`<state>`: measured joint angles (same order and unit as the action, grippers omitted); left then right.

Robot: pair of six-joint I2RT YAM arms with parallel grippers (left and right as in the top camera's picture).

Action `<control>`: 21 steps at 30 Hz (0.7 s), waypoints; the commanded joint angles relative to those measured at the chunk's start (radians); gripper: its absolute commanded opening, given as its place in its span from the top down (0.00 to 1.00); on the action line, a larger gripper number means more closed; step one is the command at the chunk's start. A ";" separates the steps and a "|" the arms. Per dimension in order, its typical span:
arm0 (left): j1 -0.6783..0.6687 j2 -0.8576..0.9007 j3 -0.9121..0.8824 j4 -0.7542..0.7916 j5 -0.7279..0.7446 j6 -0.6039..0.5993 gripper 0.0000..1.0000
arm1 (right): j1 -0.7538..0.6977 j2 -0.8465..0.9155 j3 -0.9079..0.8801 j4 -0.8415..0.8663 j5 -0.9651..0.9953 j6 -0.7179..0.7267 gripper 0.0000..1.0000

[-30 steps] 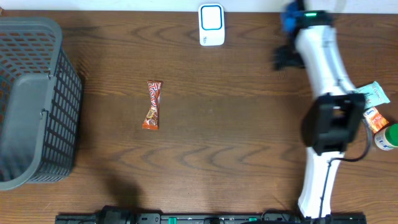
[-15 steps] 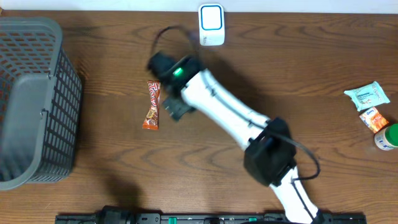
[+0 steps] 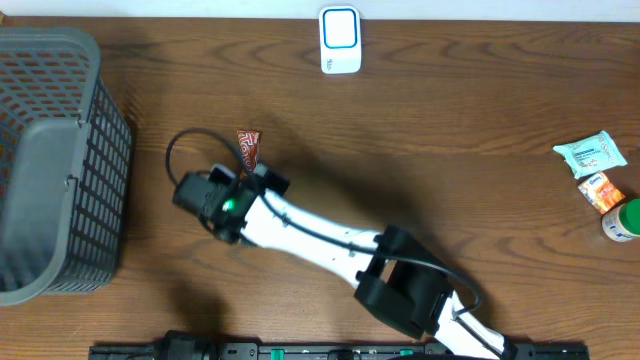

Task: Scan the item barcode
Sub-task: 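Move the right gripper left toward the red snack bar, then close the right gripper on the red bar and lift it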

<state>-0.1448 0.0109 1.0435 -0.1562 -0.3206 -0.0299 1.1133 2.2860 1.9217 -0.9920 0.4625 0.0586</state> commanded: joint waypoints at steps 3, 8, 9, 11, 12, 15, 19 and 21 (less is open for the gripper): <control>0.004 -0.008 -0.001 0.005 -0.006 -0.010 0.02 | 0.048 -0.008 -0.114 0.130 0.159 -0.102 0.01; 0.004 -0.008 -0.001 0.005 -0.006 -0.010 0.02 | 0.076 -0.008 -0.167 0.229 0.183 -0.105 0.01; 0.004 -0.008 -0.001 0.005 -0.006 -0.010 0.02 | 0.077 -0.008 -0.178 0.249 0.183 -0.108 0.01; 0.004 -0.008 -0.001 0.005 -0.006 -0.010 0.02 | 0.079 -0.008 -0.201 0.290 0.183 -0.120 0.01; 0.004 -0.008 -0.001 0.005 -0.006 -0.010 0.02 | 0.079 -0.008 -0.215 0.309 0.183 -0.120 0.01; 0.004 -0.008 -0.001 0.005 -0.006 -0.010 0.02 | 0.080 -0.008 -0.257 0.365 0.182 -0.120 0.01; 0.004 -0.008 -0.001 0.005 -0.006 -0.010 0.02 | 0.072 -0.007 -0.333 0.495 0.184 -0.202 0.01; 0.004 -0.008 -0.001 0.005 -0.006 -0.010 0.02 | 0.056 -0.006 -0.374 0.598 0.193 -0.298 0.01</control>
<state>-0.1448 0.0109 1.0435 -0.1562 -0.3206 -0.0299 1.1873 2.2635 1.6085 -0.4263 0.6621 -0.1173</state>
